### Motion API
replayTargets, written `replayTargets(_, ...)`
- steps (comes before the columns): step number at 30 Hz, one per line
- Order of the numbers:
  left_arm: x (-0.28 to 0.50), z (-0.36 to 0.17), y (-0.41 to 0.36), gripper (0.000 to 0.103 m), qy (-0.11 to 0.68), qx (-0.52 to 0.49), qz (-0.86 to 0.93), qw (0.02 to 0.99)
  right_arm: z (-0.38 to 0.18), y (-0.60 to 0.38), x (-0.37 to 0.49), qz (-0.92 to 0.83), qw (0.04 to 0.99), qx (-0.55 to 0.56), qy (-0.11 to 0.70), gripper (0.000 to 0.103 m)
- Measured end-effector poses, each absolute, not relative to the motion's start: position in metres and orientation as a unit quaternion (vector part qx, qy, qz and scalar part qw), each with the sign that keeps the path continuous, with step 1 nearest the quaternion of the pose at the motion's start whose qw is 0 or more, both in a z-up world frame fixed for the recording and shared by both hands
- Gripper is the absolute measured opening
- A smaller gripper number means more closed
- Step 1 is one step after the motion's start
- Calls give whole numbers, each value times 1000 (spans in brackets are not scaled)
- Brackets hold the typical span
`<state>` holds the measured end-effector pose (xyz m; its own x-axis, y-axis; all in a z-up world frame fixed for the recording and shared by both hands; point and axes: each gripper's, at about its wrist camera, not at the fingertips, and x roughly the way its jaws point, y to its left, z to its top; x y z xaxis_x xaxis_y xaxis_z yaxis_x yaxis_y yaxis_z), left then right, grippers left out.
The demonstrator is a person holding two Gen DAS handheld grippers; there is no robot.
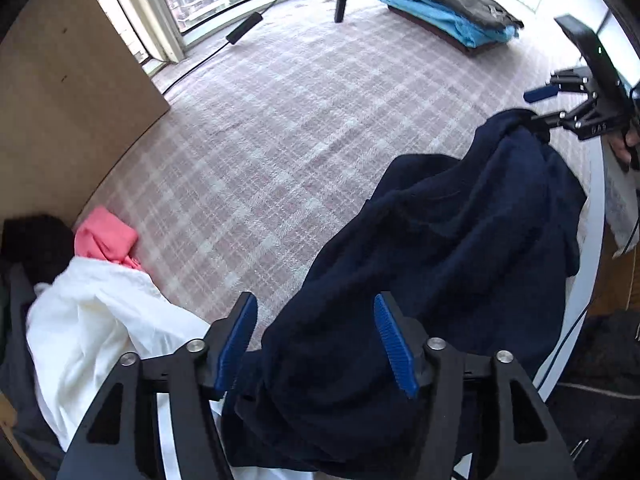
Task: Fold clothes
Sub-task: 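Lift the navy garment high with both grippers and shake it out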
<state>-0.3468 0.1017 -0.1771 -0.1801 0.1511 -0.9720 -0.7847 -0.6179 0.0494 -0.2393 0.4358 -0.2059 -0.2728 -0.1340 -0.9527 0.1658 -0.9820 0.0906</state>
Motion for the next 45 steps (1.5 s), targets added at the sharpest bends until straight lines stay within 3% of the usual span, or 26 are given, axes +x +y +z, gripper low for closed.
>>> replayTargets(6,-360,-204,92,62,265,-601,668,349,-213,449,-254,-787,128,604,18,59)
replayTargets(9,-360,-213,93,55,256,-608,665,350,-231,452,-267,-774,150,615,-5,60)
replayTargets(10,-359,-216,93,37,258,-610,668,340,-236,452,-270,-768,155,621,-8,60)
replayTargets(11,-359,-219,92,10,257,-613,671,330,-240,451,-271,-762,160,627,-8,60)
replayTargets(12,-359,-220,90,4,249,-616,674,323,-242,448,-271,-757,163,633,0,59)
replayTargets(13,-359,-218,86,4,236,-617,680,319,-243,445,-269,-755,168,634,8,58)
replayTargets(16,-351,-200,76,4,210,-602,704,311,-238,438,-260,-750,163,640,20,4)
replayTargets(19,-340,-163,66,3,190,-570,742,297,-209,436,-249,-774,149,615,24,4)
replayTargets(23,-331,-77,52,3,202,-494,803,267,-119,438,-239,-838,113,532,37,4)
replayTargets(30,-284,158,29,4,201,-285,910,226,113,418,-201,-946,41,306,98,3)
replayTargets(35,-219,288,15,4,205,-177,946,179,244,394,-140,-976,9,187,115,3)
replayTargets(40,-148,358,7,4,216,-96,961,146,327,370,-67,-987,-11,93,130,3)
replayTargets(45,-105,391,-3,4,223,-67,964,126,364,352,-16,-988,-21,43,144,3)
